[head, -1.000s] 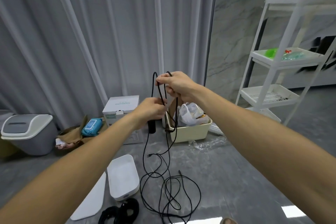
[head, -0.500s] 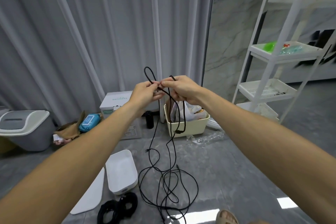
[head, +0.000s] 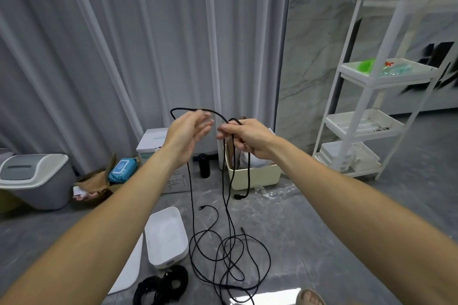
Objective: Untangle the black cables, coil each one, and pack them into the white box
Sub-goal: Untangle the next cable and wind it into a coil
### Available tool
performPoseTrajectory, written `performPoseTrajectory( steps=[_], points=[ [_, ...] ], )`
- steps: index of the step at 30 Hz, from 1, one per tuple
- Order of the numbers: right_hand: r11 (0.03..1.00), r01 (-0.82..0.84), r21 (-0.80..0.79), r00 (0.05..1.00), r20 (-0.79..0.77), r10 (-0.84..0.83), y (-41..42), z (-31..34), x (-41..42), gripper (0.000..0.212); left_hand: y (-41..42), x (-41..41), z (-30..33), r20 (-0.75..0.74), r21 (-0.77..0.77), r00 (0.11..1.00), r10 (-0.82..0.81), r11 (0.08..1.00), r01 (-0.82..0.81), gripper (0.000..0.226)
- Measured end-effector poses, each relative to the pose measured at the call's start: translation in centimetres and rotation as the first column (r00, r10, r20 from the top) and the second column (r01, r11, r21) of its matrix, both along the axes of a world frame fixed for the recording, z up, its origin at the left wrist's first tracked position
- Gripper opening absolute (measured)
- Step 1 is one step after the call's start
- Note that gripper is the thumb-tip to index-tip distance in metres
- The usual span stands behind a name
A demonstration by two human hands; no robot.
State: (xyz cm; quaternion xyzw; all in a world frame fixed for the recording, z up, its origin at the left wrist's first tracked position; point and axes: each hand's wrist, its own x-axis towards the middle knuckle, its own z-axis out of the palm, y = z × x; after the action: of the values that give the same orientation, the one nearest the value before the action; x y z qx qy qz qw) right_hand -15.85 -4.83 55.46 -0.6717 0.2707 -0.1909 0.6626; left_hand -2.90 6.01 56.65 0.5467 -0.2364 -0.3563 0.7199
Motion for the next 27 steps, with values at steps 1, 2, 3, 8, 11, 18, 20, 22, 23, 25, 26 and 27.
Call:
performPoseTrajectory(
  steps=[1, 2, 3, 8, 11, 18, 20, 22, 23, 25, 26, 27],
  points=[
    [1.000, 0.000, 0.006, 1.000, 0.017, -0.001, 0.0, 0.3, 0.1, 0.020, 0.2, -0.5, -0.6, 0.100, 0.078, 0.993, -0.067, 0.995, 0.059, 0.028],
    [1.000, 0.003, 0.007, 1.000, 0.025, -0.004, 0.0, 0.6, 0.1, 0.020, 0.3, -0.9, -1.1, 0.172, 0.148, 0.974, -0.147, 0.981, 0.121, 0.030],
    [1.000, 0.011, 0.003, 1.000, 0.021, -0.011, 0.1, 0.8, 0.2, 0.022, 0.5, -1.3, -1.6, 0.203, 0.196, 0.950, -0.237, 0.961, 0.197, 0.032],
    [0.999, 0.006, 0.038, 0.999, 0.035, -0.007, 0.3, 1.9, 0.3, 0.021, 1.1, -2.6, -3.8, 0.259, 0.383, 0.808, -0.529, 0.824, 0.416, 0.024],
    [1.000, -0.002, 0.020, 1.000, 0.031, 0.002, 0.0, 2.5, 0.0, 0.036, 0.8, -3.2, -5.5, 0.413, 0.478, 0.746, -0.523, 0.821, 0.312, 0.014],
    [0.998, 0.015, -0.056, 0.999, -0.029, -0.016, -0.9, 1.7, -1.5, 0.033, -0.7, -2.4, -2.5, 0.261, 0.136, 0.961, -0.088, 0.989, 0.054, 0.015],
    [0.994, -0.012, -0.110, 0.995, -0.100, 0.001, -0.9, 1.1, -2.0, 0.030, -0.8, -1.8, -1.0, 0.159, 0.041, 0.987, -0.033, 0.999, 0.026, 0.016],
    [0.992, -0.046, -0.115, 0.989, -0.142, 0.029, -0.7, 0.5, -2.2, 0.023, -1.1, -1.1, 0.3, 0.053, -0.059, 0.998, -0.017, 0.998, 0.020, 0.016],
    [0.992, -0.060, -0.111, 0.987, -0.158, 0.042, -0.6, 0.2, -2.1, 0.019, -1.3, -0.8, 1.0, 0.008, -0.102, 1.000, -0.011, 0.995, 0.012, 0.016],
    [0.993, -0.072, -0.091, 0.983, -0.173, 0.056, -0.3, -0.2, -2.0, 0.012, -1.5, -0.4, 2.3, -0.073, -0.174, 0.997, 0.004, 0.985, -0.016, 0.014],
    [0.994, -0.075, -0.079, 0.983, -0.171, 0.061, -0.3, -0.3, -1.9, 0.009, -1.6, -0.2, 2.8, -0.111, -0.209, 0.994, 0.010, 0.977, -0.033, 0.014],
    [0.994, -0.079, -0.073, 0.983, -0.169, 0.066, -0.3, -0.5, -1.8, 0.007, -1.7, -0.1, 3.4, -0.150, -0.239, 0.989, 0.011, 0.970, -0.048, 0.013]
  ],
)
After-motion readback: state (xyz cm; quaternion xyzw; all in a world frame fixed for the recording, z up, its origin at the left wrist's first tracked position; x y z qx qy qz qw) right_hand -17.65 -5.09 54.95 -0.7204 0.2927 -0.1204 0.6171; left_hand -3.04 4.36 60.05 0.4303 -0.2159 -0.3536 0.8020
